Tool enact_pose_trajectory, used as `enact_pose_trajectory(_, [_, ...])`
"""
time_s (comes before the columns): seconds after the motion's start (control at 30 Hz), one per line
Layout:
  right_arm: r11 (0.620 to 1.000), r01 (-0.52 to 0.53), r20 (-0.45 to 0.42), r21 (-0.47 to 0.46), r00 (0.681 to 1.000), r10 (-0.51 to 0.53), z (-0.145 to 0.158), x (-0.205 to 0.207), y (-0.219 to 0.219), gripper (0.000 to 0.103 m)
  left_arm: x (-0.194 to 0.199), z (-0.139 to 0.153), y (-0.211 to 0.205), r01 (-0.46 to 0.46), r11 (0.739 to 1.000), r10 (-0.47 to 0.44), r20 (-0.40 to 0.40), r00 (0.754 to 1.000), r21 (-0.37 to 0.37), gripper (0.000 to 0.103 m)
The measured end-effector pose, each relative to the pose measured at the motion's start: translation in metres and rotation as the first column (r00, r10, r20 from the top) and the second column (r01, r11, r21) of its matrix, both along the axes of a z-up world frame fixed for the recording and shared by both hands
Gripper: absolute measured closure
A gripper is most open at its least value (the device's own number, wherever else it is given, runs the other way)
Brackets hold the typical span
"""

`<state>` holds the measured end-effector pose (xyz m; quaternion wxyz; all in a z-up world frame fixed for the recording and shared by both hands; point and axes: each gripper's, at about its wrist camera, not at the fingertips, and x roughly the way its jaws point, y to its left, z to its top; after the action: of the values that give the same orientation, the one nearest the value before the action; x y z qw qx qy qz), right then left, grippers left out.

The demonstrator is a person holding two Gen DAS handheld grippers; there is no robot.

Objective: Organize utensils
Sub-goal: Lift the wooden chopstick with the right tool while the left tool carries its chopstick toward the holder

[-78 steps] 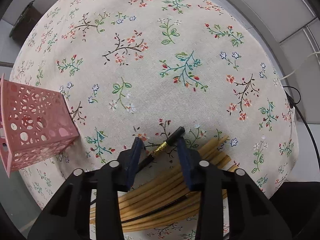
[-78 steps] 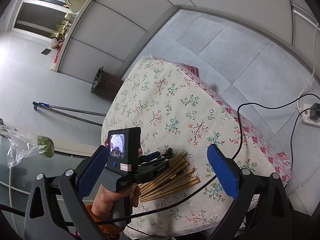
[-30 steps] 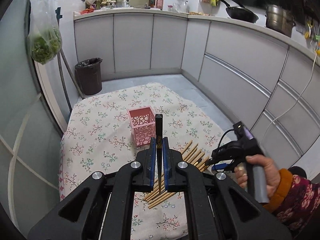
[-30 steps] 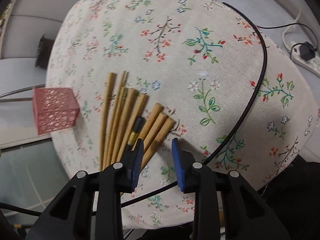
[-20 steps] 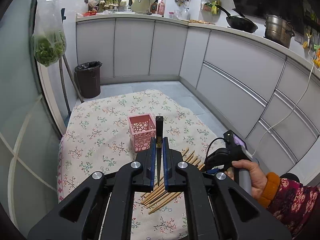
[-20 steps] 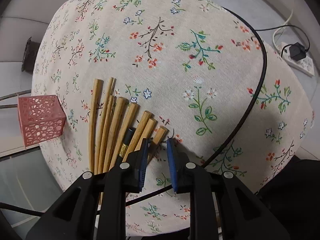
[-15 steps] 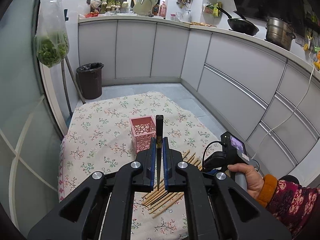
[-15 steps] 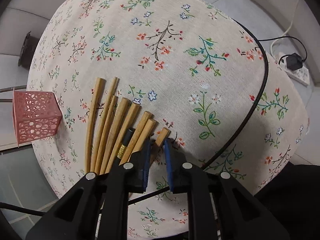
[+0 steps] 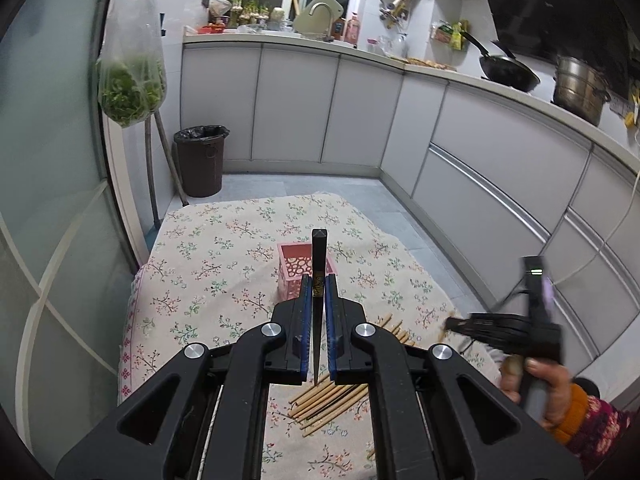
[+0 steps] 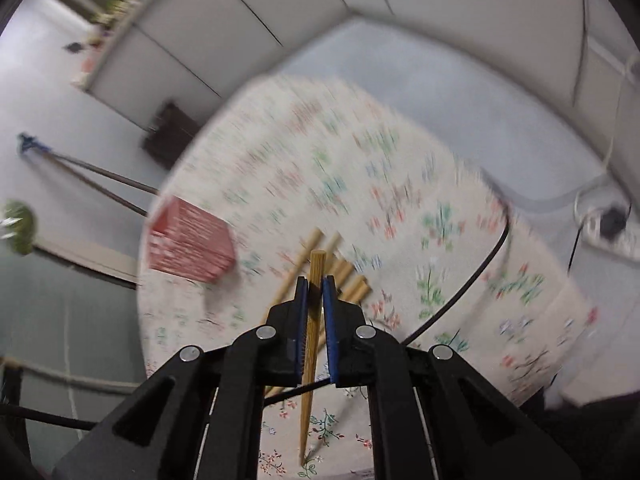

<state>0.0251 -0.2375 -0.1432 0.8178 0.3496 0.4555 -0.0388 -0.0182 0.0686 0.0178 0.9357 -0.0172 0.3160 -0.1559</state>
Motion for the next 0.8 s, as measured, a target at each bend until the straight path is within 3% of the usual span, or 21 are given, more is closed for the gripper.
enact_pose_trajectory(0.17, [0.998, 0.005, 0.162, -0.057, 0.987, 0.005, 0.058, -0.014, -0.008, 0.095, 0.008, 0.006, -0.007, -0.017, 0.999, 0.017, -0.004, 1.000, -0.027, 0.097])
enact_pose_trajectory(0.3, [0.998, 0.018, 0.242, -0.062, 0.970, -0.003, 0.092, -0.015, -0.022, 0.098, 0.018, 0.009, -0.017, -0.042, 0.999, 0.042, -0.010, 0.999, -0.026, 0.097])
enact_pose_trajectory(0.43, [0.998, 0.036, 0.315, -0.059, 0.949, -0.015, 0.123, -0.009, -0.033, 0.098, 0.033, 0.015, -0.019, -0.075, 0.996, 0.075, -0.010, 0.997, -0.041, 0.097])
enact_pose_trajectory(0.57, [0.998, 0.042, 0.333, -0.042, 0.943, -0.026, 0.137, -0.002, -0.045, 0.098, 0.047, 0.028, -0.021, -0.096, 0.994, 0.097, 0.011, 0.995, -0.054, 0.097])
enact_pose_trajectory(0.63, [0.998, 0.059, 0.311, -0.024, 0.949, -0.049, 0.131, -0.003, -0.057, 0.097, 0.047, 0.034, -0.021, -0.096, 0.993, 0.098, 0.028, 0.995, -0.065, 0.097])
enact_pose_trajectory(0.73, [0.998, 0.052, 0.102, 0.040, 0.993, -0.056, 0.081, 0.025, -0.090, 0.090, 0.044, 0.037, -0.022, -0.090, 0.993, 0.094, 0.051, 0.994, -0.077, 0.097])
enact_pose_trajectory(0.8, [0.997, 0.033, -0.058, 0.063, 0.998, -0.030, 0.039, 0.050, -0.107, 0.081, 0.045, 0.036, -0.022, -0.086, 0.992, 0.090, 0.048, 0.995, -0.090, 0.097])
